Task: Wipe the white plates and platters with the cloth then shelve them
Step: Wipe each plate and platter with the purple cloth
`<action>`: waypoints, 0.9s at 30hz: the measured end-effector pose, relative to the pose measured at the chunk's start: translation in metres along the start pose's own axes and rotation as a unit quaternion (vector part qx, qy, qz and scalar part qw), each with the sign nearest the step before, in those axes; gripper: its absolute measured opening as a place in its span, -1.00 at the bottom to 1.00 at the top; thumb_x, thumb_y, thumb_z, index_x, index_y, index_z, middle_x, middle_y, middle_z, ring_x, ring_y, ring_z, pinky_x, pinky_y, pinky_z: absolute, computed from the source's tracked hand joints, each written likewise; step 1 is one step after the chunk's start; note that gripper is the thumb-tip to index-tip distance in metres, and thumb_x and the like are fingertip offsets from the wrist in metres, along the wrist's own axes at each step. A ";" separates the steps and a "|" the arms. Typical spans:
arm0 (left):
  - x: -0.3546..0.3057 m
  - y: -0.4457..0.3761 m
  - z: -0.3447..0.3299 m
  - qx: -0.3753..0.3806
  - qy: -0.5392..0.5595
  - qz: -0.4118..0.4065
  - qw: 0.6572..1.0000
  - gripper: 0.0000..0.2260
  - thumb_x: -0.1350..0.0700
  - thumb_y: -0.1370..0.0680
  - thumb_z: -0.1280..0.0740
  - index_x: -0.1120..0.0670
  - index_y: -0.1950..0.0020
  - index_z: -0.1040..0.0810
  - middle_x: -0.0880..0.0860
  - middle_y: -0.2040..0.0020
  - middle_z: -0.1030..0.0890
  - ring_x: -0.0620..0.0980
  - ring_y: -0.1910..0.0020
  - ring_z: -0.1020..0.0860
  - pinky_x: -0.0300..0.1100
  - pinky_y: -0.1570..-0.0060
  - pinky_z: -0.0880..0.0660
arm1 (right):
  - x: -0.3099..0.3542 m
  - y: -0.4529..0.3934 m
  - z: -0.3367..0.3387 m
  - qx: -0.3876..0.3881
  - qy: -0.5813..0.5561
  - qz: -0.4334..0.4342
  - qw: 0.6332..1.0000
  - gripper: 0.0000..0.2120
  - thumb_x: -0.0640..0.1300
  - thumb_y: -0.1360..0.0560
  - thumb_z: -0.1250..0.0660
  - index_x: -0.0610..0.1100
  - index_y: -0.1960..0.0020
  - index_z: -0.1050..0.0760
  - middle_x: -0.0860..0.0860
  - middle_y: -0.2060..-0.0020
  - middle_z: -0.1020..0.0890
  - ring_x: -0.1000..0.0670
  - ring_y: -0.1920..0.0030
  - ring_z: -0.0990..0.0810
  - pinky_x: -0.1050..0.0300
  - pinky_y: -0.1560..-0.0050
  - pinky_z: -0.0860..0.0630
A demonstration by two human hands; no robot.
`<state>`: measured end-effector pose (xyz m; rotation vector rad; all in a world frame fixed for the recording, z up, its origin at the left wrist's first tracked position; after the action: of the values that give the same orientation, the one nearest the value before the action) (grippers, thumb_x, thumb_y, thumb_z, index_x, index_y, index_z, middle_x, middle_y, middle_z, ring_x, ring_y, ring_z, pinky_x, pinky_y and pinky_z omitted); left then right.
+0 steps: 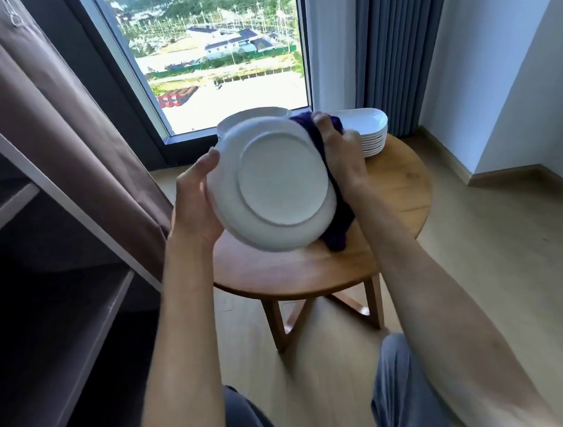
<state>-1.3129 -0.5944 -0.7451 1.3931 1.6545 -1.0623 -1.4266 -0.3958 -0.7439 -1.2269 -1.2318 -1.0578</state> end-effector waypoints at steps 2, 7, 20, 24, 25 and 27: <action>-0.001 -0.003 0.000 -0.002 -0.066 0.055 0.996 -0.38 -0.12 -0.27 -0.64 0.14 -0.24 -0.66 0.17 -0.06 -0.71 0.19 -0.03 -0.68 0.09 0.00 -0.63 | 0.009 0.000 -0.002 0.015 0.063 0.037 0.997 -0.54 0.27 -0.47 -0.33 -0.07 0.40 -0.45 0.16 0.53 -0.51 0.13 0.44 -0.46 0.07 0.24 -0.40; 0.007 0.000 0.004 -0.085 -0.088 -0.047 0.991 -0.49 0.05 -0.33 -0.62 0.19 -0.22 -0.65 0.18 -0.03 -0.70 0.18 0.03 -0.67 0.09 0.00 -0.63 | 0.004 0.011 -0.012 -0.064 0.083 0.051 0.993 -0.50 0.26 -0.62 -0.14 -0.04 0.31 -0.49 0.15 0.37 -0.59 0.07 0.26 -0.52 0.03 0.14 -0.40; 0.029 -0.011 -0.048 -0.303 -0.035 -0.183 0.935 -0.79 0.05 -0.52 -0.45 0.09 -0.12 -0.64 0.07 0.06 -0.69 0.10 0.06 -0.67 -0.04 0.14 -0.64 | -0.039 0.091 -0.059 -0.051 -0.041 0.211 0.975 -0.72 0.10 -0.63 -0.09 0.13 0.16 -0.49 0.20 0.26 -0.53 0.05 0.16 -0.53 -0.05 0.08 -0.49; 0.034 -0.007 -0.050 -0.306 -0.059 -0.198 0.929 -0.78 -0.03 -0.68 -0.28 0.08 -0.13 -0.62 -0.01 0.10 -0.71 -0.03 0.09 -0.69 -0.21 0.15 -0.60 | -0.021 0.074 -0.060 0.000 0.050 0.287 0.957 -0.66 0.09 -0.60 -0.12 -0.10 0.08 -0.55 0.14 0.22 -0.55 0.00 0.13 -0.55 -0.11 0.05 -0.50; 0.031 -0.007 -0.051 -0.308 -0.064 -0.198 0.928 -0.73 -0.09 -0.68 -0.23 0.04 -0.08 -0.63 -0.03 0.12 -0.71 -0.04 0.08 -0.69 -0.21 0.14 -0.60 | -0.018 0.071 -0.060 -0.001 0.048 0.297 0.954 -0.64 0.09 -0.60 -0.12 -0.13 0.09 -0.55 0.16 0.22 -0.54 0.03 0.13 -0.53 -0.08 0.07 -0.49; 0.021 -0.008 -0.054 -0.304 -0.083 -0.191 0.929 -0.65 -0.19 -0.65 -0.16 -0.07 0.12 -0.64 -0.07 0.20 -0.69 -0.07 0.14 -0.67 -0.21 0.15 -0.59 | -0.017 0.075 -0.061 -0.001 0.026 0.298 0.954 -0.64 0.07 -0.60 -0.13 -0.16 0.12 -0.55 0.21 0.27 -0.50 0.11 0.17 -0.48 -0.04 0.10 -0.47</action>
<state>-1.3249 -0.5371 -0.7412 0.5782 1.9470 -0.7366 -1.3479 -0.4516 -0.7637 -1.4393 -0.7378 -0.6348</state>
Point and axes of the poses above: each hand's wrist, its own y-axis away from the middle knuckle, its own z-axis out of the back of the hand, x = y × z, the point moved 2 cm from there along -y, towards the middle knuckle
